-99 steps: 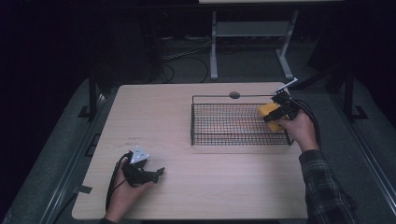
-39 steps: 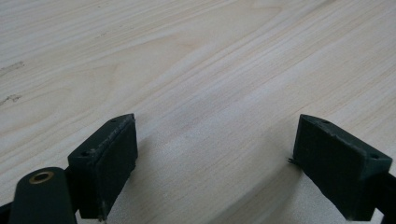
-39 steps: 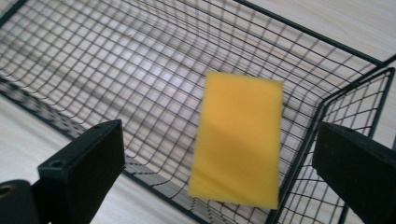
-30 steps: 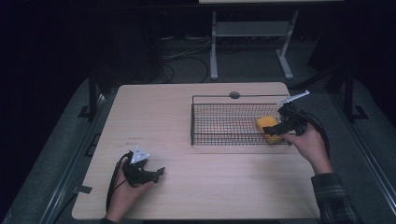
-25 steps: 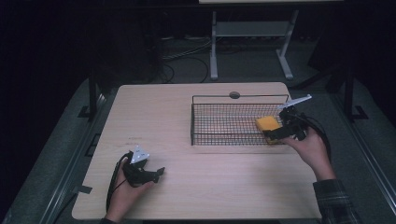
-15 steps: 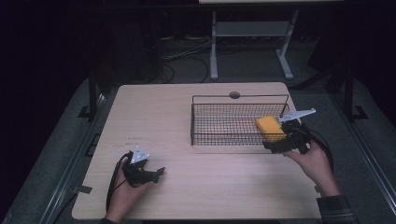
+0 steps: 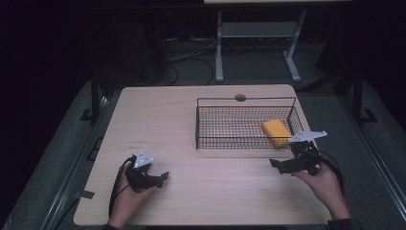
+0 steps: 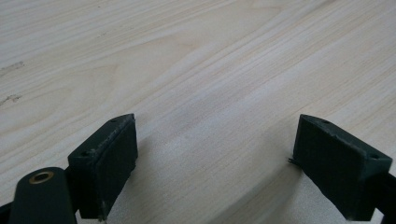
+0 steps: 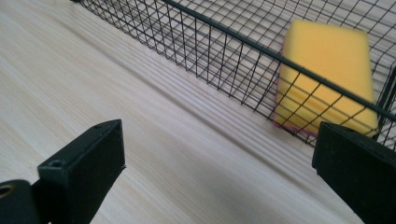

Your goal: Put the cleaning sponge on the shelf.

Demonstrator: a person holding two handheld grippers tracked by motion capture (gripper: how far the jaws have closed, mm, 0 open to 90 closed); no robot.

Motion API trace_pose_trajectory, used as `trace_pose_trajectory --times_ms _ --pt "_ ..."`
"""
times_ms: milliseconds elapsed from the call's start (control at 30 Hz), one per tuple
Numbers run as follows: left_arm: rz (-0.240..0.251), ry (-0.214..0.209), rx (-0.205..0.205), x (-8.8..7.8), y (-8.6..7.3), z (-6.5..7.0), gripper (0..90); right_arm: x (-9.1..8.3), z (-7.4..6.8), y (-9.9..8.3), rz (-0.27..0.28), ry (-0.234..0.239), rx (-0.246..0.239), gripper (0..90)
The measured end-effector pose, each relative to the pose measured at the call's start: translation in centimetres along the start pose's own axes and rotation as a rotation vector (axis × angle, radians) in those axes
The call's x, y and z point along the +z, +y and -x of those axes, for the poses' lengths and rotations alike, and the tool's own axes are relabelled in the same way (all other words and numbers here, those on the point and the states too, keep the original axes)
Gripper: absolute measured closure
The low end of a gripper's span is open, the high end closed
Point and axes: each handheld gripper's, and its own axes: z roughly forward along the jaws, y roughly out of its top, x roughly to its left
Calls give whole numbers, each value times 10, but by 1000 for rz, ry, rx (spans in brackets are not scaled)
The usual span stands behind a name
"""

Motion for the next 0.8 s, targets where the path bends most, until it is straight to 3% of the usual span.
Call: trace_pose_trajectory --times_ms 333,533,800 --pt "0 0 0 0 0 0 130 10 0 -26 5 2 31 20" --pt "-1 0 2 0 0 0 130 19 -2 -39 -3 -6 14 20" --pt "-2 0 2 0 0 0 131 30 -2 -54 -22 -8 32 20"
